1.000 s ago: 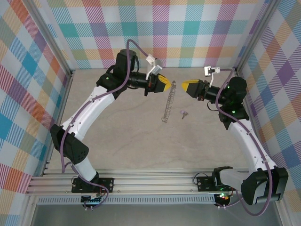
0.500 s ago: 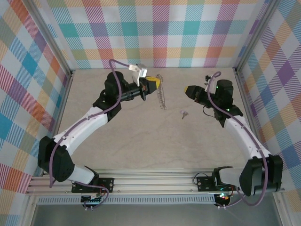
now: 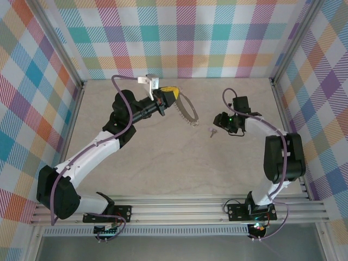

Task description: Put the keys on the keyring

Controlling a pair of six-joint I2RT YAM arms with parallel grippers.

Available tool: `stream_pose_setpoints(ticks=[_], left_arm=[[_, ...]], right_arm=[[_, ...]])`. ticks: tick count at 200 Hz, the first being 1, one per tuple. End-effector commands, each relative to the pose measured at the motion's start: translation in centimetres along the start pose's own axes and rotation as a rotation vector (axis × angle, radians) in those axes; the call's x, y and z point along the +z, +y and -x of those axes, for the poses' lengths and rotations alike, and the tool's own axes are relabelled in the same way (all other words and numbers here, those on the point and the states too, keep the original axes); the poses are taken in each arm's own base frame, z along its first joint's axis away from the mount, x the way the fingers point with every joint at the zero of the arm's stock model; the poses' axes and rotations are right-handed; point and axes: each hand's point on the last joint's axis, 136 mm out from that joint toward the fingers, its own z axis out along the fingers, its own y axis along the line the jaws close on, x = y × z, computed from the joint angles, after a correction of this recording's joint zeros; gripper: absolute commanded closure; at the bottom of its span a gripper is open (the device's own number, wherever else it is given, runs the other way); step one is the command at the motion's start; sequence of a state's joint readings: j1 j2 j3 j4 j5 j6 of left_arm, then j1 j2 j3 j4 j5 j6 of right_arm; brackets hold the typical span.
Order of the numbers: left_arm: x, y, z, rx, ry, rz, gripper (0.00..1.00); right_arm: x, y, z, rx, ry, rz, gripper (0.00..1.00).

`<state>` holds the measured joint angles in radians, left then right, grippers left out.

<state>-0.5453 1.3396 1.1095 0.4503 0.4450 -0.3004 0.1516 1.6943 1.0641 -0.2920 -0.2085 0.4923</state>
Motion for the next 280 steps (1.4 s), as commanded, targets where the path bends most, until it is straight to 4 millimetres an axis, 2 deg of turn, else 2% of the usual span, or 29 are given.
stream_pose_setpoints(ticks=[1, 32, 65, 97, 151, 198, 234, 280], left_arm=[[-1.0, -1.5, 2.4, 0.028, -0.079, -0.044, 1.0], [-0.8, -1.6, 2.1, 0.021, -0.073, -0.061, 1.0], [-0.5, -1.6, 1.9, 0.016, -0.063, -0.074, 1.0], [-0.4, -1.7, 2.0, 0.022, -0.06, -0.077, 1.0], [-0.4, -1.7, 2.0, 0.026, -0.062, -0.082, 1.0], [-0.4, -1.9, 2.1, 0.024, -0.064, -0.091, 1.0], [-0.3, -2.0, 2.1, 0.02, -0.062, -0.097, 1.0], [0.0, -2.2, 2.1, 0.014, -0.055, -0.112, 1.0]], right_arm=[[0.9, -1.0, -0.2, -0.005, 0.03, -0.061, 0.58], [1.8, -1.9, 0.0, 0.034, 0.032, -0.098, 0.58], [2.5, -1.7, 0.2, 0.05, 0.044, -0.09, 0.58], [3.4, -1.8, -0.3, 0.058, 0.066, -0.097, 0.55], [4.4, -1.6, -1.1, 0.05, 0.09, -0.109, 0.56], [5.3, -1.7, -1.2, 0.04, 0.098, -0.124, 0.61], [5.6, -2.2, -1.2, 0.02, 0.096, -0.153, 0.68], [5.2, -2.3, -1.4, 0.01, 0.091, -0.157, 0.77]])
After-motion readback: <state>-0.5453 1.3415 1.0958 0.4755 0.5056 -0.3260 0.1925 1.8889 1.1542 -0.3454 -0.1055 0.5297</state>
